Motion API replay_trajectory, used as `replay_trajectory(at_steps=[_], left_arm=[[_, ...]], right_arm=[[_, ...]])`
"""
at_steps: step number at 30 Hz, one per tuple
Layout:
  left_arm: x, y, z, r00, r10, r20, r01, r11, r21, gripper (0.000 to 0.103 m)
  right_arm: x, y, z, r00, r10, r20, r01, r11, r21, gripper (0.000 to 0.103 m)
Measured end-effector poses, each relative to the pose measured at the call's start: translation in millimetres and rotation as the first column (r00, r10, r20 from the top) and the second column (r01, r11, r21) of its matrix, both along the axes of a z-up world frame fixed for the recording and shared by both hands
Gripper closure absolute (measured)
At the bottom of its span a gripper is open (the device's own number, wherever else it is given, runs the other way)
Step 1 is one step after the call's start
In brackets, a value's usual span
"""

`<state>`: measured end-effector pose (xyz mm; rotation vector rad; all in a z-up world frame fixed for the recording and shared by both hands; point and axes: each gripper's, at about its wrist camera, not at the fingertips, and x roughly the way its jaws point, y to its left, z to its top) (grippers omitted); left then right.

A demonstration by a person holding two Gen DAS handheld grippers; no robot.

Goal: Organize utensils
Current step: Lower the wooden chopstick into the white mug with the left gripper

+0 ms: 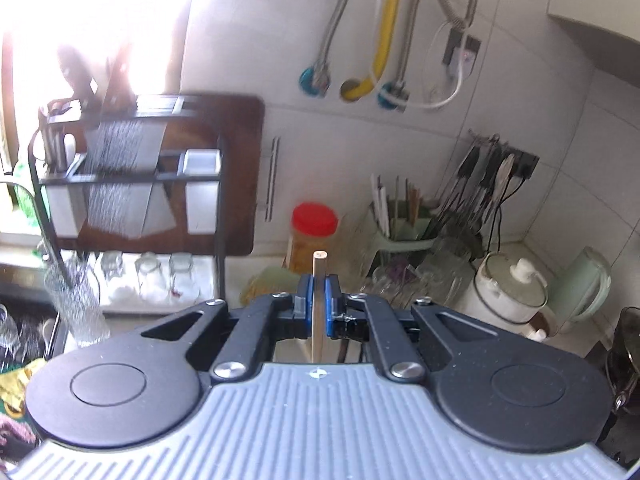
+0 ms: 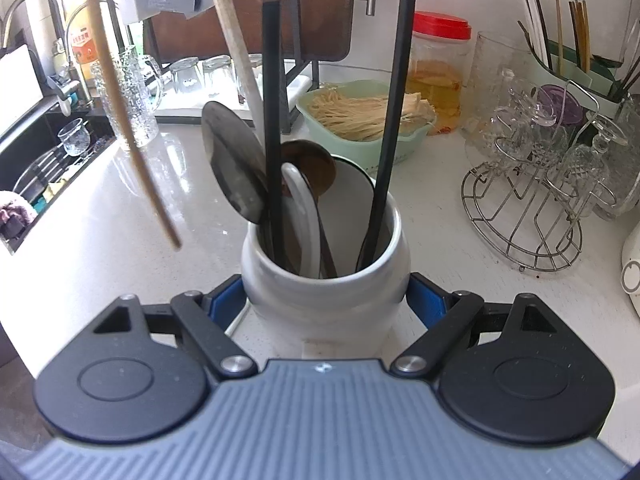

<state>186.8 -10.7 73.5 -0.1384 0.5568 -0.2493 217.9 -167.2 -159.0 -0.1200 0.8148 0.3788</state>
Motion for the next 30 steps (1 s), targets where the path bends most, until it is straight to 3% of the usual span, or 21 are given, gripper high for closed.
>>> replay_trajectory(at_steps=[7, 13, 23, 30], left_arm=[[1, -21, 29, 0.997, -0.043, 0.067, 0.043, 0.999, -0.01, 0.096], [12, -35, 25, 0.993, -0.081, 0.088, 0.082, 0.997, -0.014, 0.096], [46, -55, -38, 0.99, -0.139, -0.015, 0.14, 0.99, 0.035, 0.096], [62, -75, -58, 0.973, -0.194, -0.128, 0.205, 0.976, 0.075, 0.096]], right_arm=[[0, 0, 0, 1.0, 0.007, 0.005, -0.007, 1.0, 0.002, 0.014], [-1, 0, -1, 1.0, 0.008, 0.01, -0.008, 1.0, 0.007, 0.014], [-3, -1, -1, 1.0, -0.006, 0.021, 0.006, 1.0, 0.017, 0.014], [-3, -1, -1, 1.0, -0.009, 0.024, 0.009, 1.0, 0.018, 0.014]])
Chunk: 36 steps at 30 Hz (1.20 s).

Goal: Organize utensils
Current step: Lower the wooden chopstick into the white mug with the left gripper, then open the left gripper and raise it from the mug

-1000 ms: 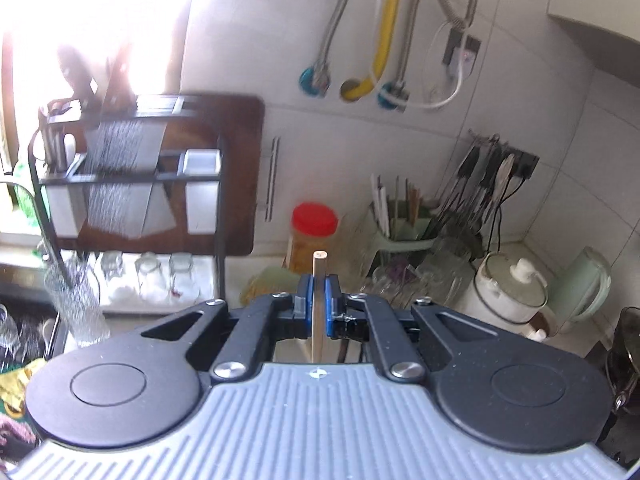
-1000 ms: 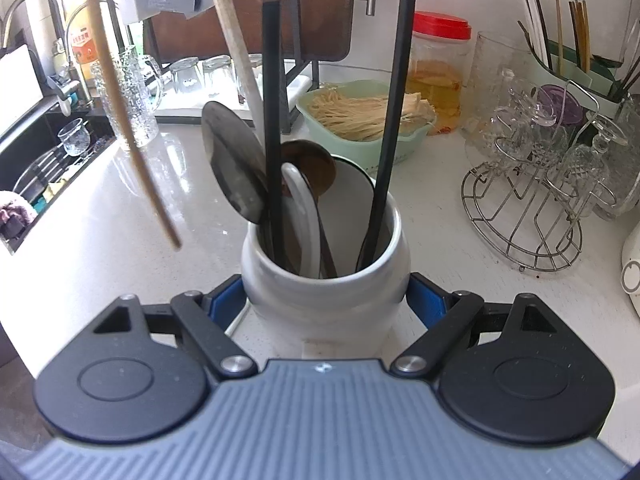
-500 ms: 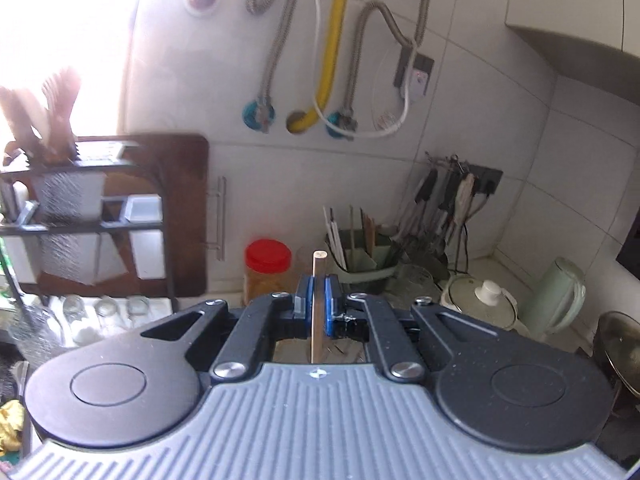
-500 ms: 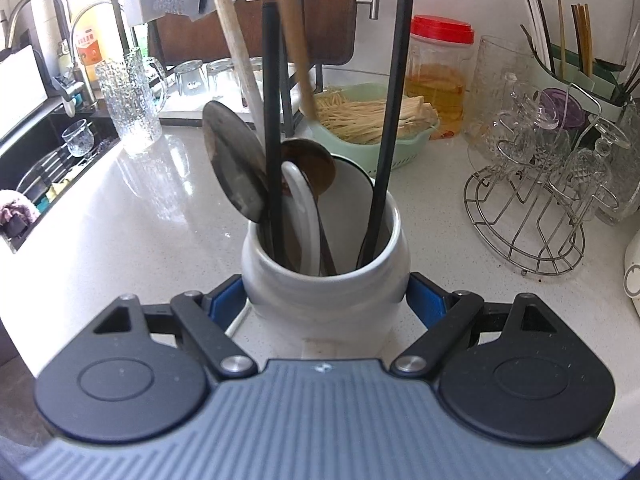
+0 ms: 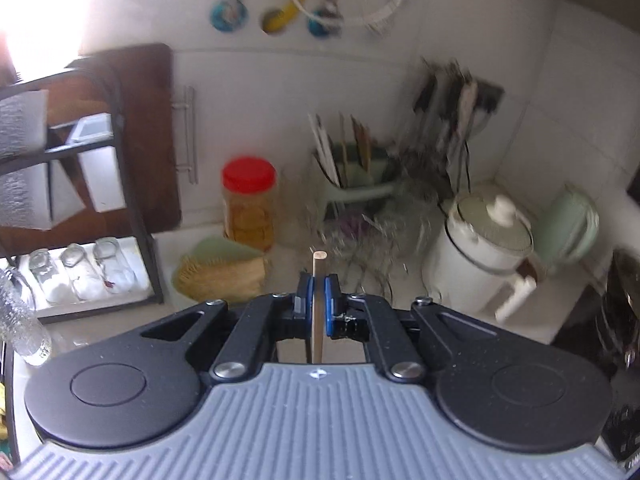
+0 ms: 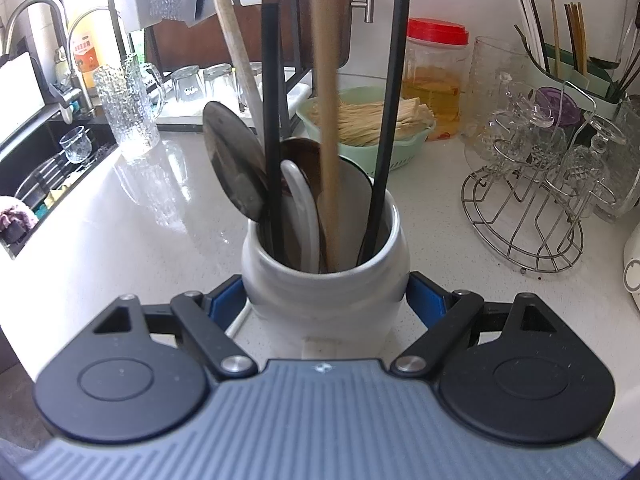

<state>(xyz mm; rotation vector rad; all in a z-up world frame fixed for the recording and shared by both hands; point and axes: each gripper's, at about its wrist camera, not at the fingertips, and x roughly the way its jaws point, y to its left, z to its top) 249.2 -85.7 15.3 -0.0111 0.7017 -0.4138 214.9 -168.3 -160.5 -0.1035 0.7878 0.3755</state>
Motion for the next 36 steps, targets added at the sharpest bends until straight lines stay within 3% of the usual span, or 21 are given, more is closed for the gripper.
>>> replay_trajectory(at_steps=[10, 18, 21, 27, 28, 30, 31, 32, 36], left_arm=[[14, -22, -6, 0.995, -0.055, -0.086, 0.062, 0.995, 0.079, 0.096], [32, -20, 2, 0.978, -0.04, -0.206, 0.055, 0.996, 0.069, 0.096], [40, -21, 3, 0.973, 0.004, -0.229, 0.022, 0.994, 0.11, 0.096], [48, -15, 2, 0.958, 0.022, -0.285, -0.005, 0.998, 0.06, 0.095], [49, -14, 3, 0.958, 0.025, -0.287, -0.011, 0.999, 0.051, 0.092], [49, -9, 3, 0.958, 0.035, -0.284, -0.025, 0.999, 0.039, 0.077], [49, -7, 4, 0.959, 0.044, -0.279, -0.035, 0.999, 0.038, 0.06], [47, -6, 5, 0.961, 0.05, -0.272, -0.042, 0.998, 0.036, 0.052], [43, 2, 7, 0.966, 0.052, -0.254, -0.051, 0.999, 0.012, 0.052]], right_arm=[[-1, -1, -1, 1.0, -0.009, 0.009, 0.009, 1.0, 0.004, 0.014], [-2, -1, -1, 1.0, -0.006, 0.013, 0.006, 1.0, 0.004, 0.014], [-2, 0, -1, 1.0, -0.006, 0.013, 0.006, 1.0, 0.004, 0.014], [-3, -1, -1, 1.0, -0.003, 0.012, 0.003, 1.0, 0.007, 0.014], [-3, -1, -1, 1.0, -0.003, 0.012, 0.002, 1.0, 0.007, 0.014], [-2, -1, -1, 1.0, -0.001, 0.013, 0.001, 1.0, 0.006, 0.014], [-2, -1, -1, 1.0, -0.001, 0.013, 0.001, 1.0, 0.006, 0.014], [-2, -1, -1, 1.0, -0.002, 0.014, 0.001, 1.0, 0.006, 0.014], [-2, 0, 0, 1.0, -0.003, 0.014, 0.003, 1.0, 0.006, 0.014]])
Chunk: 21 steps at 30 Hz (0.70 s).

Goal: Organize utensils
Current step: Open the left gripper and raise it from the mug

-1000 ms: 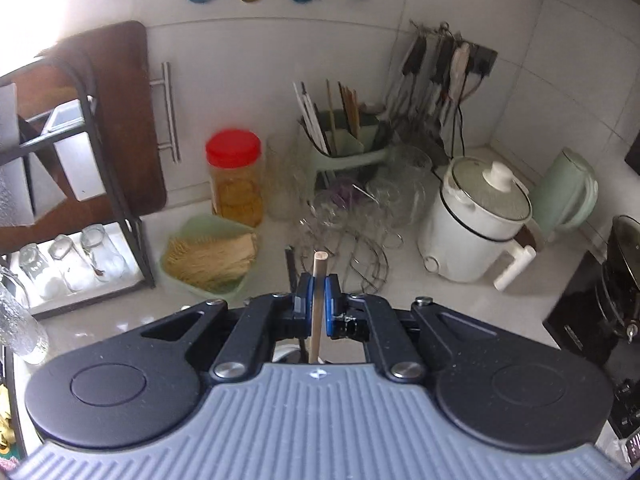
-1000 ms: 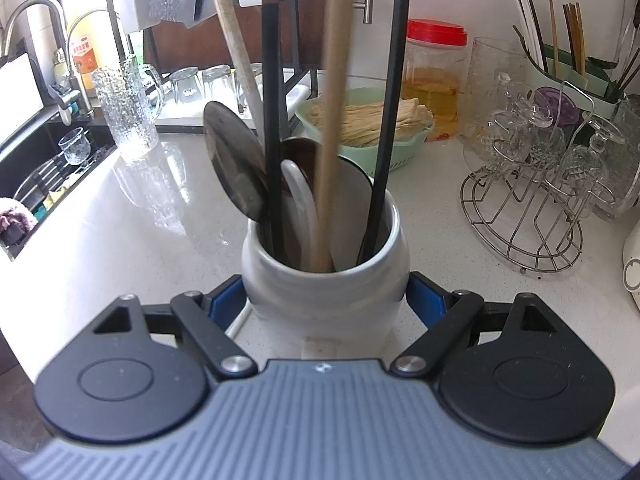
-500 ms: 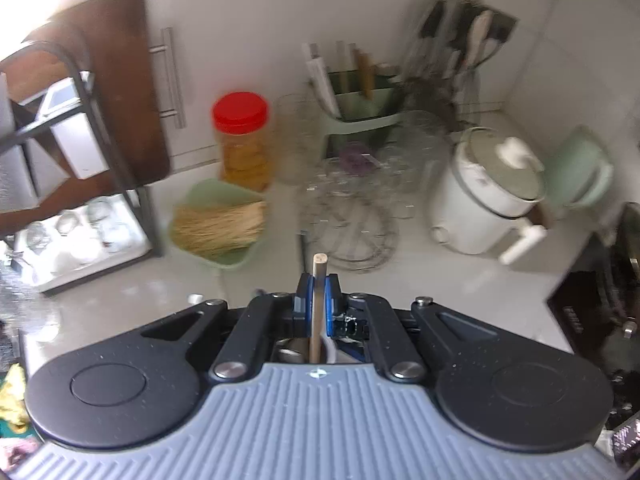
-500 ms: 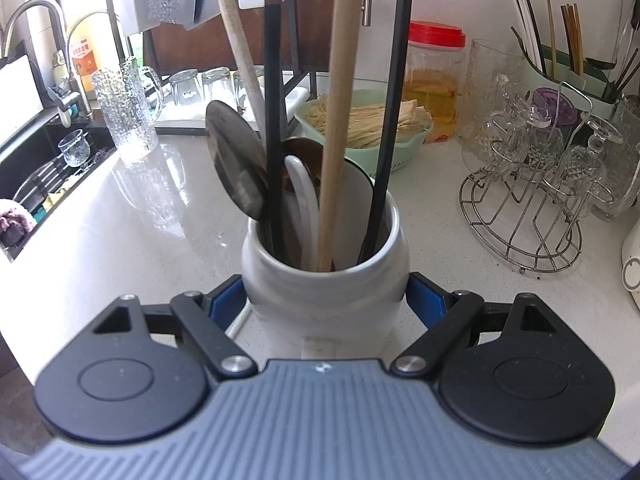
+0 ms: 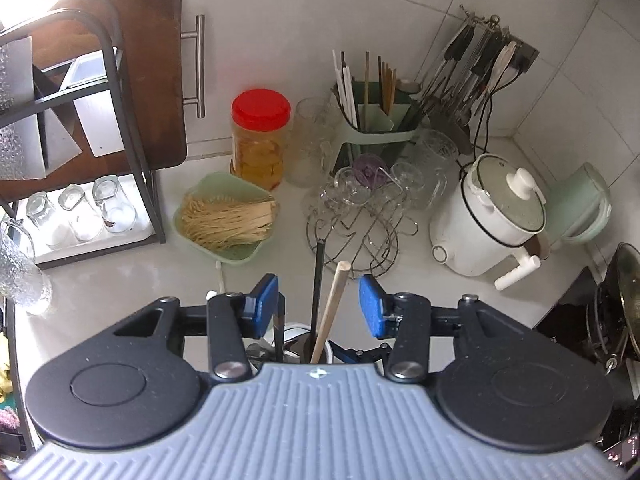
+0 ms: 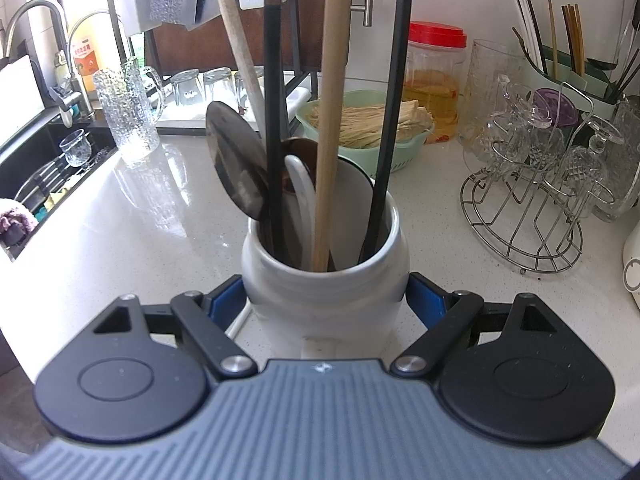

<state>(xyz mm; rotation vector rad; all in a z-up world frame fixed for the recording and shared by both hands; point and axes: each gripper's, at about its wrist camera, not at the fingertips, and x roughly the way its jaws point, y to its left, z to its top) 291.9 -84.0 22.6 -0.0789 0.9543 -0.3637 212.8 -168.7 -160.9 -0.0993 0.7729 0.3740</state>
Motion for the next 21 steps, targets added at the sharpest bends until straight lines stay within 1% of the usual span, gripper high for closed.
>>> replay_trajectory(at_steps=[5, 9, 12, 15, 18, 21], left_arm=[[-11, 9, 1, 1.0, 0.004, 0.026, -0.004, 1.0, -0.025, 0.052], [-24, 16, 4, 0.996, 0.007, 0.089, -0.006, 1.0, -0.018, 0.052], [-31, 25, 3, 0.993, 0.016, 0.114, -0.014, 1.0, -0.023, 0.052], [-36, 36, -1, 0.991, 0.027, 0.13, -0.023, 0.999, -0.033, 0.052], [-41, 47, -9, 0.988, 0.044, 0.146, -0.041, 0.999, -0.021, 0.052], [-44, 61, -21, 0.988, 0.064, 0.137, -0.061, 0.998, -0.027, 0.052]], right_arm=[[-1, 0, 0, 1.0, -0.01, 0.003, 0.01, 1.0, 0.0, 0.014], [-1, 0, -1, 1.0, -0.02, 0.006, 0.02, 1.0, 0.0, 0.014], [-2, 1, 0, 1.0, -0.025, 0.005, 0.025, 1.0, -0.003, 0.014], [-1, 2, 0, 1.0, -0.031, 0.001, 0.031, 0.999, -0.007, 0.014], [-1, 2, -1, 0.999, -0.036, -0.002, 0.036, 0.999, -0.01, 0.014], [-1, 4, -1, 0.999, -0.046, -0.002, 0.046, 0.999, -0.013, 0.014]])
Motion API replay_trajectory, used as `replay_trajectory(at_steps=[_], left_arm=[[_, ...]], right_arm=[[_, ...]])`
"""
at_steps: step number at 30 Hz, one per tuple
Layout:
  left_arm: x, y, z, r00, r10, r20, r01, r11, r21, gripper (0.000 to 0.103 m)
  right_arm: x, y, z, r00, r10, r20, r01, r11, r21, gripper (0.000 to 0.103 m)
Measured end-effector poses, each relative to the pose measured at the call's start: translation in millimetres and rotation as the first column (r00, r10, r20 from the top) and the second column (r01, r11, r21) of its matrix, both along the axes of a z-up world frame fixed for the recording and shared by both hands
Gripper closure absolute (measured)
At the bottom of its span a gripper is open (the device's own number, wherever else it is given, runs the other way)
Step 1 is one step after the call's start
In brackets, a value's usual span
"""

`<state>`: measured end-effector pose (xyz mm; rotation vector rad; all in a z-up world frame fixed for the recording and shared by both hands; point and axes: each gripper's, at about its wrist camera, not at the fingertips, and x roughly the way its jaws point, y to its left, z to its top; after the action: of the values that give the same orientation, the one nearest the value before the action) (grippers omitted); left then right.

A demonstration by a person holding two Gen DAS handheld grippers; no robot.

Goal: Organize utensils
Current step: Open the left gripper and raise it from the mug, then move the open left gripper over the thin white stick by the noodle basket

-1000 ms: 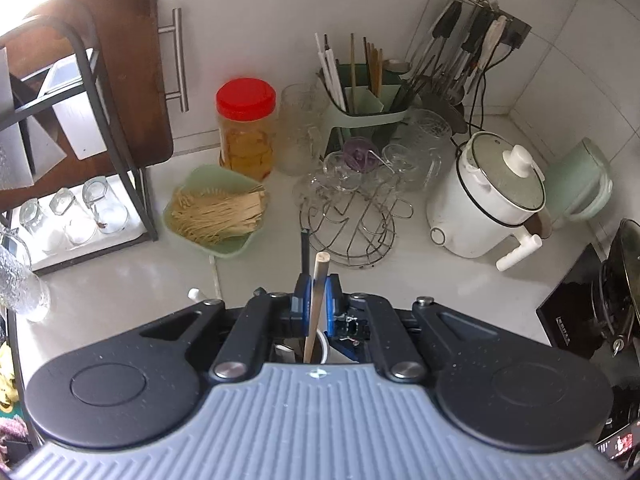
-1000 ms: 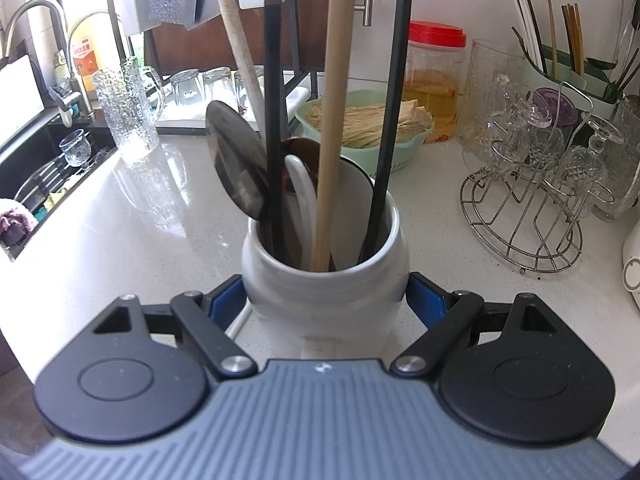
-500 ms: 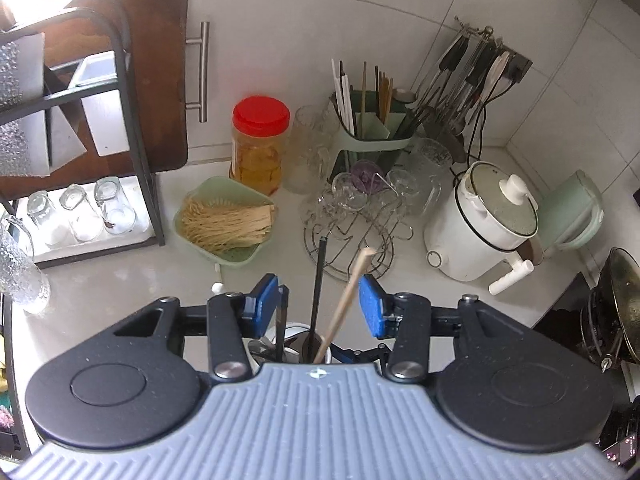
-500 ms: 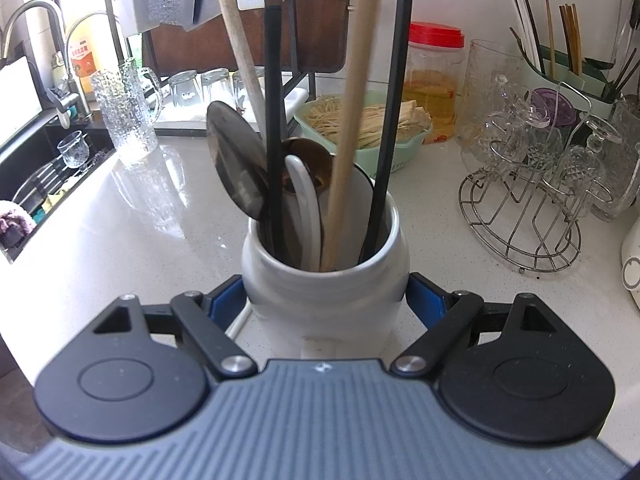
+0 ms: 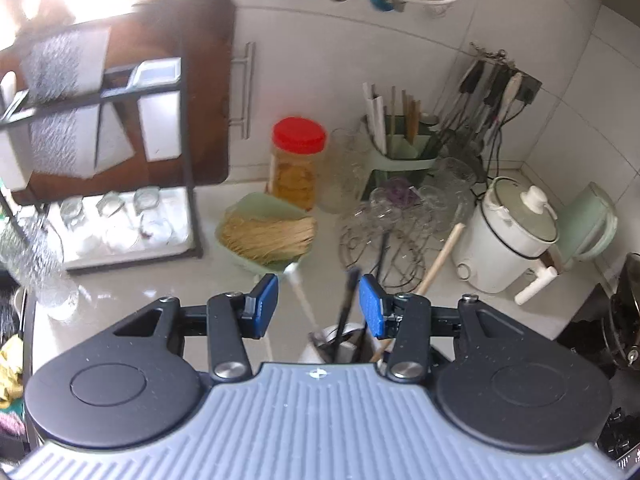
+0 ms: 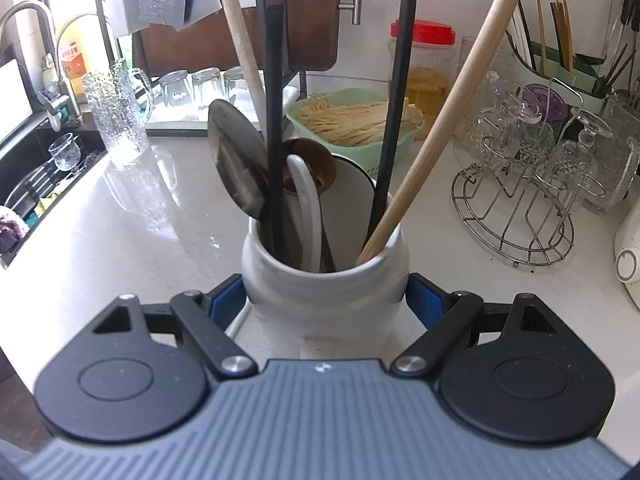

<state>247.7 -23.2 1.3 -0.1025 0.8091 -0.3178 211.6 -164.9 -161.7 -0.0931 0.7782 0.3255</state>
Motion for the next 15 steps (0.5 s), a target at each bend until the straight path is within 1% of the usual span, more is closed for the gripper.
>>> replay_trajectory(at_steps=[6, 11, 13, 15], left_arm=[[3, 23, -35, 0.997, 0.039, -0.067, -0.041, 0.998, -0.039, 0.052], [10, 34, -69, 0.993, 0.038, -0.113, -0.045, 0.998, -0.054, 0.052], [16, 36, -82, 0.99, 0.043, -0.133, -0.051, 0.997, -0.054, 0.052], [25, 41, -98, 0.986, 0.048, -0.159, -0.06, 0.996, -0.069, 0.052]], right_arm=[[-2, 0, 0, 1.0, -0.026, 0.002, 0.026, 1.0, 0.001, 0.014], [-3, -4, -1, 0.998, -0.061, 0.004, 0.061, 0.998, 0.017, 0.014], [-4, -5, -1, 0.997, -0.075, 0.012, 0.075, 0.997, 0.017, 0.014], [-5, -5, -1, 0.997, -0.081, 0.013, 0.081, 0.997, 0.015, 0.014]])
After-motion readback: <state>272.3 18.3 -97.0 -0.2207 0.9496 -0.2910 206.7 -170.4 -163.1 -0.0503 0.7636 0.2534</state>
